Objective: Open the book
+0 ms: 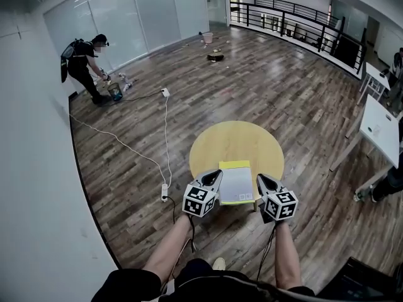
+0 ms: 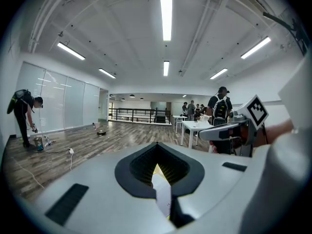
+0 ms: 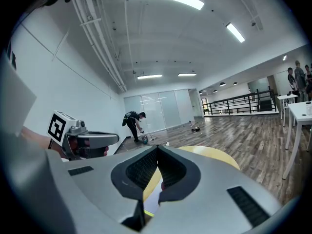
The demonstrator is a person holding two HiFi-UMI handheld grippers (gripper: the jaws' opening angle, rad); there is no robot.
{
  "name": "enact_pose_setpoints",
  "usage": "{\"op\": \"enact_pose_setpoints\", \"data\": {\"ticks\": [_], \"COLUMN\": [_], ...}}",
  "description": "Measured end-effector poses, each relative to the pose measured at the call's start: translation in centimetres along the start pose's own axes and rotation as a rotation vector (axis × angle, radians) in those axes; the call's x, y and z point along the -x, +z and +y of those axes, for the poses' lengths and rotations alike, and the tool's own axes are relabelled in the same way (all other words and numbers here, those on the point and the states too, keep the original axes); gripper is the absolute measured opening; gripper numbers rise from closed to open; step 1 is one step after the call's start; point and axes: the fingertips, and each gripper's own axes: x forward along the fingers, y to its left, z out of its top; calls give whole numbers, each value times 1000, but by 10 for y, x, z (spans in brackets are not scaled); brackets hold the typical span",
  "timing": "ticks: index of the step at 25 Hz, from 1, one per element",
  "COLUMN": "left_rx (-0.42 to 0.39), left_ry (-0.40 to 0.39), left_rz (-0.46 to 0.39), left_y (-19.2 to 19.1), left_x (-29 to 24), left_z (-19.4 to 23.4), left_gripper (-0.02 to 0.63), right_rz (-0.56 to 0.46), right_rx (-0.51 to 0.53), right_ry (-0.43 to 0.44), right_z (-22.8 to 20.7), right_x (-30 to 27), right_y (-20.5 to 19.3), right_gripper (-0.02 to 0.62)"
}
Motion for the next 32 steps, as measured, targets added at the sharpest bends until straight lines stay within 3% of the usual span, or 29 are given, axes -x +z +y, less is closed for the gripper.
{"op": "enact_pose_setpoints", "data": {"ticks": [13,32], "left_rx": [37,44], "left_ry": [16,-54], "left_rz": [62,29], "left_y": [-21,0], "left_x": [-21,-58], "left_z": [25,87], "left_gripper": [-2,-2], "right_rz": [25,28], "right_rx": [-33,-17], "right_ry": [19,-69], "right_z": [-12,-24], "right_x": [-37,-96], "right_y": [-6,20], "right_gripper": [5,5]}}
